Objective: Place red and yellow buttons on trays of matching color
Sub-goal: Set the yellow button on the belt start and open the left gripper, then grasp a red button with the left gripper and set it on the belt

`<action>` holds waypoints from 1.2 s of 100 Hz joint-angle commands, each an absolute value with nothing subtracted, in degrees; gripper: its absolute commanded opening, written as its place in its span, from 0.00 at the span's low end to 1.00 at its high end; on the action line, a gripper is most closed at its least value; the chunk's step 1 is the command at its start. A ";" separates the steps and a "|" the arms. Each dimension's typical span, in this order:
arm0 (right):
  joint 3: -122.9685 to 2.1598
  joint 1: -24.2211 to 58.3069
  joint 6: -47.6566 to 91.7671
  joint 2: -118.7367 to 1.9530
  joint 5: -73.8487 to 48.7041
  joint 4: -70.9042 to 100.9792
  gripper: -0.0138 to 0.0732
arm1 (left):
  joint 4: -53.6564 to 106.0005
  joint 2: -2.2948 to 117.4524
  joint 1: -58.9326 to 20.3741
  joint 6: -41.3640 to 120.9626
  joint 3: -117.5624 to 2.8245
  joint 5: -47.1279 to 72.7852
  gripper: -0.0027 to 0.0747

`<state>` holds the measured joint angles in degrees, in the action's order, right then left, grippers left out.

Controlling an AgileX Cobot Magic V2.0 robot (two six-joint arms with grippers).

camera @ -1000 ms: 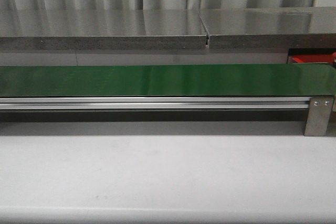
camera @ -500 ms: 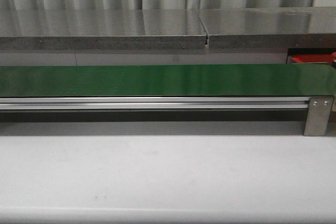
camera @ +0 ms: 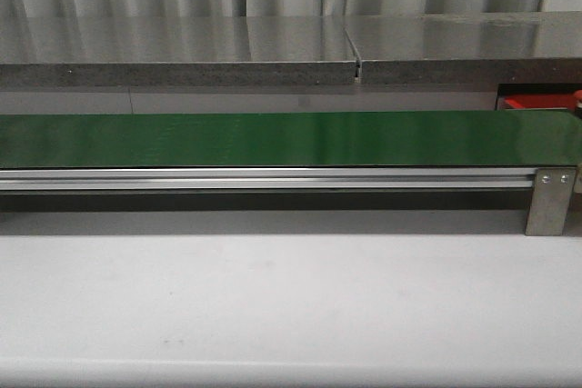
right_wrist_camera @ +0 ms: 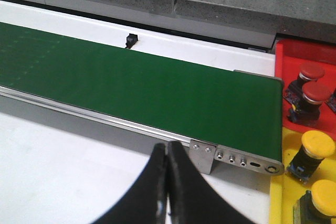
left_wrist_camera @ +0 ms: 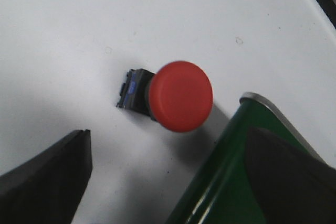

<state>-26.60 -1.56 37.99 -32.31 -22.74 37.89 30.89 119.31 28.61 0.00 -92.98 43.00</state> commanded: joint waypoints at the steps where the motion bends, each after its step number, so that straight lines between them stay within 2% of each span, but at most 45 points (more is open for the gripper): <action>1: -28.23 -1.67 38.26 -32.29 -19.69 38.44 0.07 | 32.86 117.90 28.64 -1.25 -96.28 40.88 0.79; 46: -28.23 -1.67 38.26 -32.29 -19.69 38.44 0.07 | 33.90 123.47 27.87 -2.73 -101.34 41.00 0.78; 55: -28.23 -1.67 38.26 -32.29 -19.69 38.44 0.07 | 33.90 123.47 27.87 -2.73 -101.34 40.46 0.69; 73: -28.23 -1.67 38.26 -32.29 -19.69 38.44 0.07 | 33.90 123.47 27.87 -2.73 -101.34 40.33 0.41; 87: -28.23 -1.67 38.26 -32.29 -19.69 38.44 0.07 | 33.90 123.47 27.87 -2.73 -101.34 40.10 0.29; 101: -28.23 -1.67 38.26 -32.29 -19.69 38.44 0.07 | 33.90 123.36 27.87 -2.73 -101.34 40.10 0.25; 120: -28.23 -1.67 38.26 -32.29 -19.69 38.44 0.07 | 33.01 121.51 27.87 -1.57 -101.34 42.17 0.25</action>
